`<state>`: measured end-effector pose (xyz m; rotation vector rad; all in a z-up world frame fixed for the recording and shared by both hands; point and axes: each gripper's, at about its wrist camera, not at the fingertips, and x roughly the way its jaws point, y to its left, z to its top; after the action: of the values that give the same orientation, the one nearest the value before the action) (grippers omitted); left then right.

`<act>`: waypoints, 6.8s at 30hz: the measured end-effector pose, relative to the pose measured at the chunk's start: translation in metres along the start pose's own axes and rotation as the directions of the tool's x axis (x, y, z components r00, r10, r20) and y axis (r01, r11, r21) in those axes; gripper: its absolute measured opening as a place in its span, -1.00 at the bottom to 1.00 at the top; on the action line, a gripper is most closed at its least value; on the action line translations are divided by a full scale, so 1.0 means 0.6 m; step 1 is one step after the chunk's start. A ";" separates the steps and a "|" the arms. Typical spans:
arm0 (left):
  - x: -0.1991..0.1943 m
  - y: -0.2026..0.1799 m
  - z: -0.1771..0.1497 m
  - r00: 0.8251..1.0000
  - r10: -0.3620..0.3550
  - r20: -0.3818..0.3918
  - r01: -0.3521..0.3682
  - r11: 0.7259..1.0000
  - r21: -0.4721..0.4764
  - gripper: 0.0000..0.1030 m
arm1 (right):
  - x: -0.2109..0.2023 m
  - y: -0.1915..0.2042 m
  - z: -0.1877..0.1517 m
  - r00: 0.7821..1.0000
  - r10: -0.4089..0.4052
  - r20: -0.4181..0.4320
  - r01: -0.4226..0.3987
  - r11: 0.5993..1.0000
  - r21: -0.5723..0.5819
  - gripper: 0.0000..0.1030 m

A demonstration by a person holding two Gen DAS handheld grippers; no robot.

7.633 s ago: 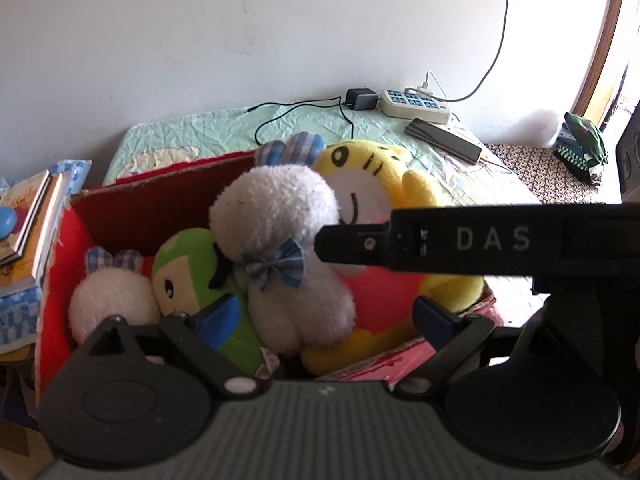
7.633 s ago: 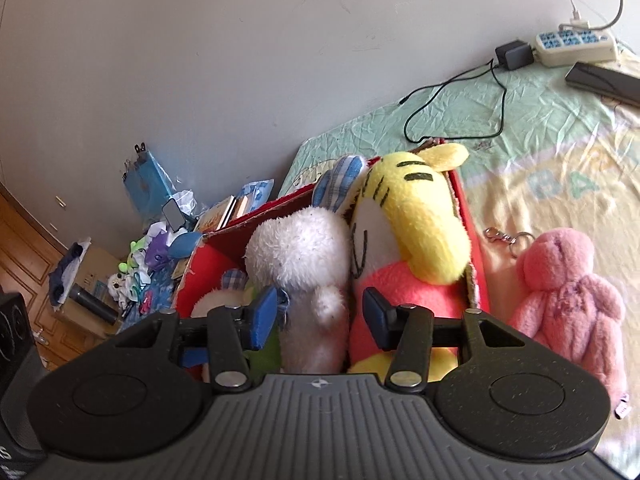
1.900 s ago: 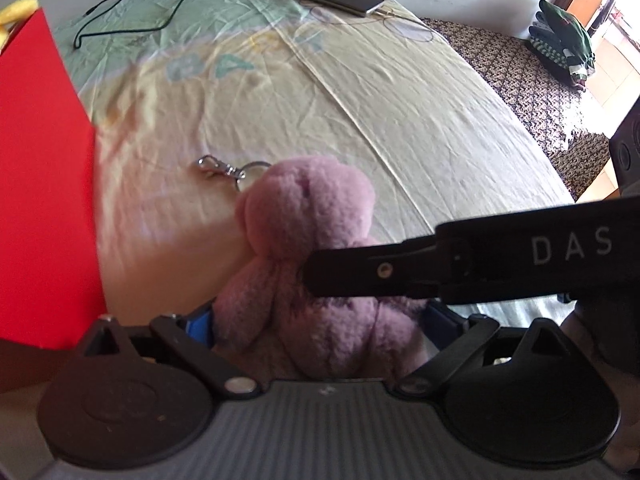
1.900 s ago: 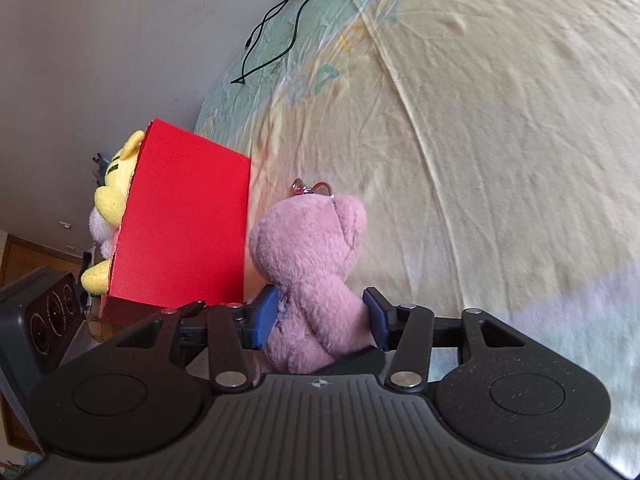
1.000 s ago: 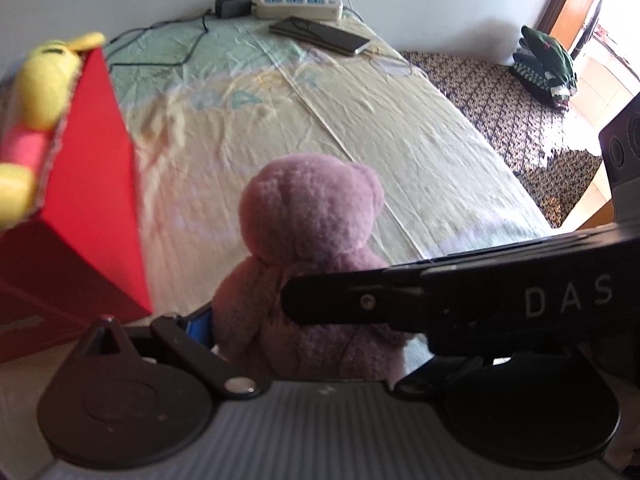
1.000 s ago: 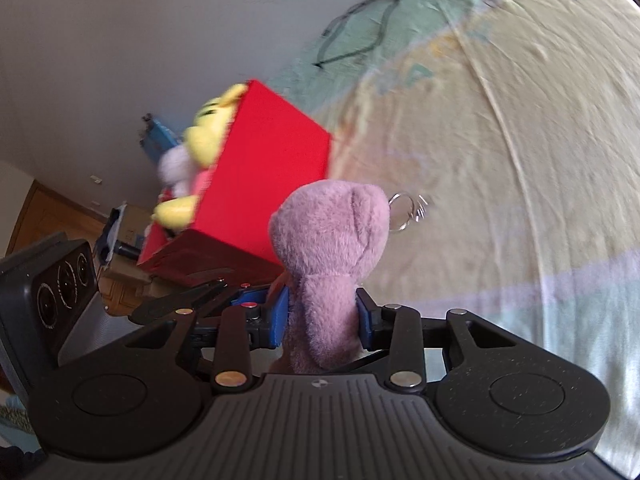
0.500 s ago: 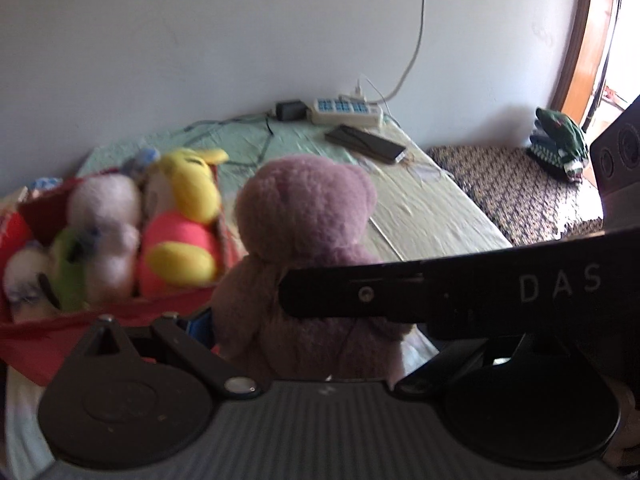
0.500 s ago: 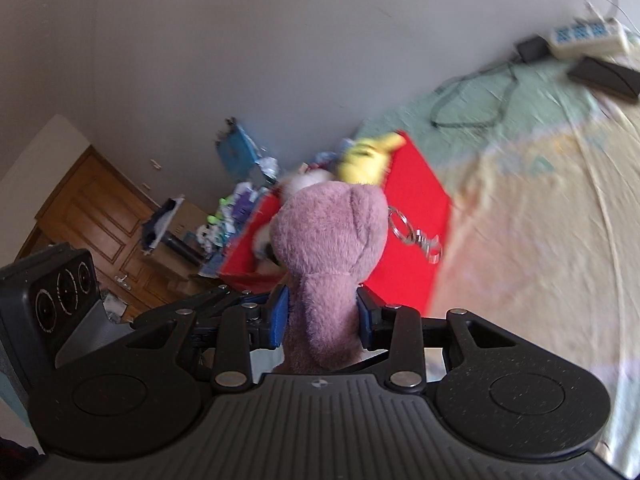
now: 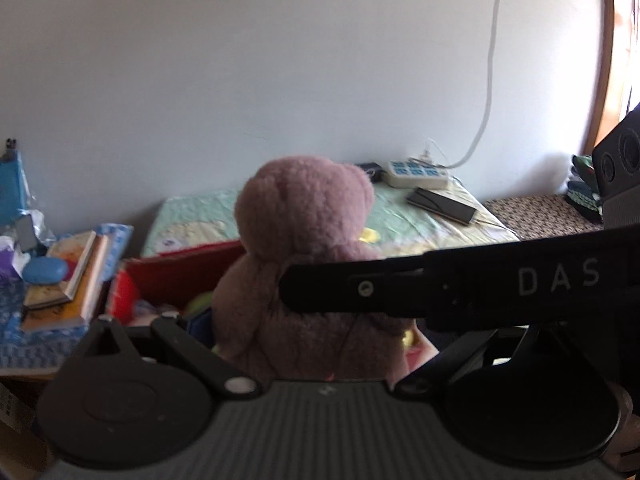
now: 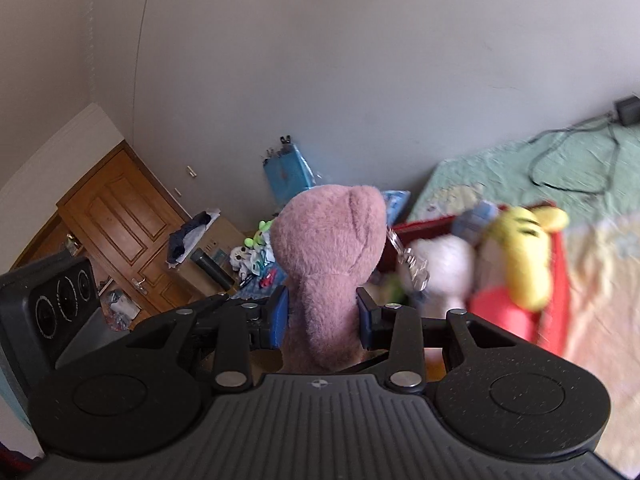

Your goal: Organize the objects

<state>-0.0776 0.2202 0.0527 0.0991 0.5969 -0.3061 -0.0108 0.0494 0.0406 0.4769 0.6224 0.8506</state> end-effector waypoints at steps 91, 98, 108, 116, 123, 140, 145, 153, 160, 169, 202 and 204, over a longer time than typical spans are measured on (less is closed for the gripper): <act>0.085 0.068 -0.046 0.907 0.264 -0.329 -0.300 0.952 -0.064 0.92 | 0.046 -0.010 -0.056 0.932 -0.355 -0.074 0.361 0.928 0.092 0.16; 0.079 0.068 -0.060 0.899 0.258 -0.354 -0.301 0.951 -0.070 0.93 | 0.049 0.010 -0.066 0.909 -0.410 -0.076 0.413 0.909 0.044 0.18; 0.091 0.088 -0.092 0.857 0.230 -0.461 -0.299 0.951 -0.082 0.94 | 0.062 0.044 -0.080 0.881 -0.465 -0.087 0.469 0.883 0.024 0.26; 0.097 0.096 -0.111 0.843 0.237 -0.483 -0.301 0.952 -0.059 0.94 | 0.077 0.051 -0.094 0.841 -0.527 -0.124 0.537 0.841 0.070 0.27; 0.117 0.114 -0.122 0.816 0.246 -0.523 -0.324 0.944 -0.062 0.94 | 0.093 0.046 -0.109 0.802 -0.574 -0.166 0.592 0.800 0.096 0.30; 0.172 0.000 -0.140 0.829 0.120 -0.546 -0.125 0.992 0.028 0.94 | 0.017 -0.020 -0.145 0.658 -0.728 -0.192 0.753 0.632 0.182 0.36; 0.178 -0.075 -0.119 0.848 0.089 -0.523 -0.065 0.996 0.063 0.94 | -0.050 -0.050 -0.142 0.616 -0.768 -0.176 0.785 0.581 0.216 0.36; 0.187 -0.188 -0.089 0.866 0.065 -0.496 -0.006 0.993 0.119 0.94 | -0.151 -0.093 -0.145 0.569 -0.807 -0.159 0.814 0.523 0.253 0.36; 0.190 -0.256 -0.051 0.884 0.083 -0.460 -0.010 0.987 0.157 0.94 | -0.203 -0.128 -0.138 0.548 -0.824 -0.147 0.824 0.500 0.267 0.36; 0.178 -0.283 -0.014 0.909 0.138 -0.393 -0.081 0.984 0.157 0.95 | -0.231 -0.134 -0.112 0.569 -0.817 -0.097 0.810 0.535 0.241 0.37; 0.105 0.028 0.046 0.880 0.345 -0.326 -0.360 0.933 0.012 0.96 | 0.003 0.028 -0.004 0.665 -0.746 -0.042 0.747 0.664 0.028 0.51; 0.106 0.050 0.042 0.879 0.341 -0.333 -0.359 0.933 0.006 0.96 | 0.020 0.038 -0.001 0.662 -0.749 -0.027 0.749 0.662 0.018 0.52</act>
<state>-0.0048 0.2278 0.0375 0.2050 0.9045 0.0852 -0.0178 0.0722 0.0503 0.1905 0.7670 0.0414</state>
